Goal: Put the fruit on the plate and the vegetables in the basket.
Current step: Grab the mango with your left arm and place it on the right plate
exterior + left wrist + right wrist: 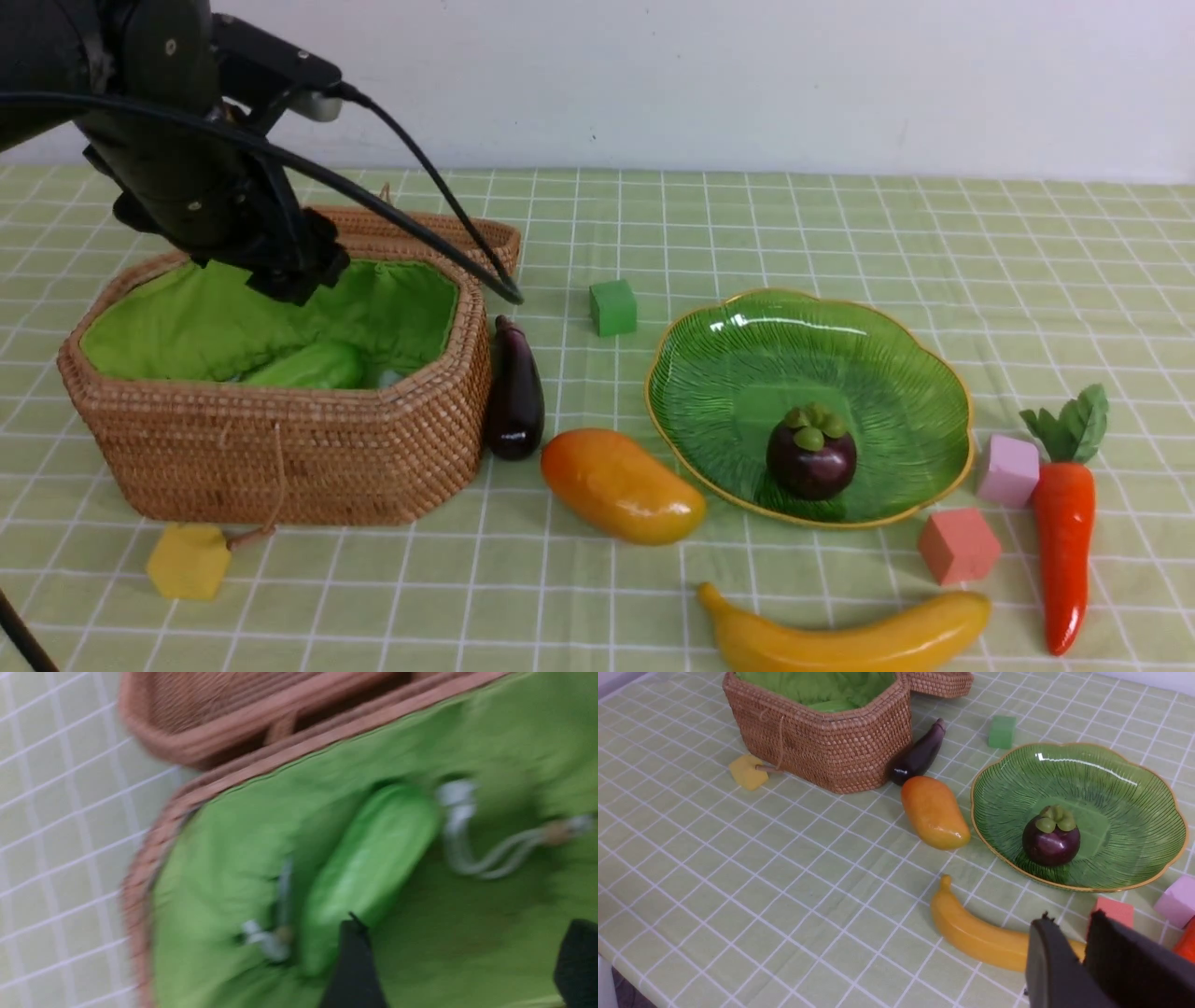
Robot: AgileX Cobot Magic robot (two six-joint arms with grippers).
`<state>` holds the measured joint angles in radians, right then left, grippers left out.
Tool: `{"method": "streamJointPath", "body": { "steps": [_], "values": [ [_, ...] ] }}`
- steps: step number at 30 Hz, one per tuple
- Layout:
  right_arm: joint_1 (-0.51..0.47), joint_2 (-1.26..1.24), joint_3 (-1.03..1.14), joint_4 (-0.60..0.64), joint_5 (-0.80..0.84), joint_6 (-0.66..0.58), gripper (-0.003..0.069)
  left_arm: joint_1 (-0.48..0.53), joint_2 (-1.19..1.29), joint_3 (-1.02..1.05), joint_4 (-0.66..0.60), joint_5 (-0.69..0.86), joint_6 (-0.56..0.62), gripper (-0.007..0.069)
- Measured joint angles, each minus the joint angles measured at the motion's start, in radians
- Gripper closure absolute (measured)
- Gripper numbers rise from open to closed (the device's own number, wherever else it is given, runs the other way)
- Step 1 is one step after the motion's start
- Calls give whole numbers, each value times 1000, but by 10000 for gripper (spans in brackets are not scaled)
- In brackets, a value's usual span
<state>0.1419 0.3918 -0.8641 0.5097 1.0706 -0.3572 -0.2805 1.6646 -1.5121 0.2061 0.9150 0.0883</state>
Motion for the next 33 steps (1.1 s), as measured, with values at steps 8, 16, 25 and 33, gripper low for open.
{"method": "streamJointPath", "body": {
  "steps": [8,16,25,33],
  "values": [
    [0,0,0,-1,24,-3,531,-315,17,-4,-198,70,383,520],
    [0,0,0,0,83,-3,528,-416,193,-4,-170,68,718,375],
    [0,0,0,0,99,-3,526,-412,296,-4,-132,-166,800,-34],
    [0,0,0,0,102,-3,522,-412,362,-5,-28,-221,808,10]
  ]
}}
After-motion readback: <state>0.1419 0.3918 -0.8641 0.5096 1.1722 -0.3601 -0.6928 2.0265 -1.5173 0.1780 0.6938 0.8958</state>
